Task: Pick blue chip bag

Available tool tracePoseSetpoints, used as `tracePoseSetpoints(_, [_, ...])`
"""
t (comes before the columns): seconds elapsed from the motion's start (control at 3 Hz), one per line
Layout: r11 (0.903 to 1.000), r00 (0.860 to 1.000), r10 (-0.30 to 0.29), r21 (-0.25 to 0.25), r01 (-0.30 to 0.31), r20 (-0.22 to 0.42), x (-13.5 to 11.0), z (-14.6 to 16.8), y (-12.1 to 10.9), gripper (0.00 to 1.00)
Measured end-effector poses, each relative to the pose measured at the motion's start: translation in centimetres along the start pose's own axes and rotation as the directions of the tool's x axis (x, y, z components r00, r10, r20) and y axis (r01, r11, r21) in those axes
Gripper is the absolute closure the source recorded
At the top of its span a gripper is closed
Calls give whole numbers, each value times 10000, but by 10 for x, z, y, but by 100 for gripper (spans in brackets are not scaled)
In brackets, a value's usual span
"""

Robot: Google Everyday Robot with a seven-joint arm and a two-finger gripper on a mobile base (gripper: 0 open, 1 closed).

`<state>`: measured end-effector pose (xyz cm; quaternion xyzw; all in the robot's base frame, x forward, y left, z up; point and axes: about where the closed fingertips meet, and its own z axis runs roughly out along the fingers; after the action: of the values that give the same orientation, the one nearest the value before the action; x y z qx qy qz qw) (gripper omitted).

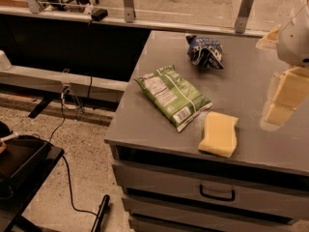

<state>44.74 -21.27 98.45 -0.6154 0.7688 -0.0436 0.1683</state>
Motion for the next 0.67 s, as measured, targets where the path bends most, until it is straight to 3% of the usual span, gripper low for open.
tracePoseSetpoints(0.33, [9987,9992,-411,305,410,27,-10,15,-39,0])
tracePoseSetpoints(0.67, [9950,9984,-542,843,529,132,-18,42,-100,0])
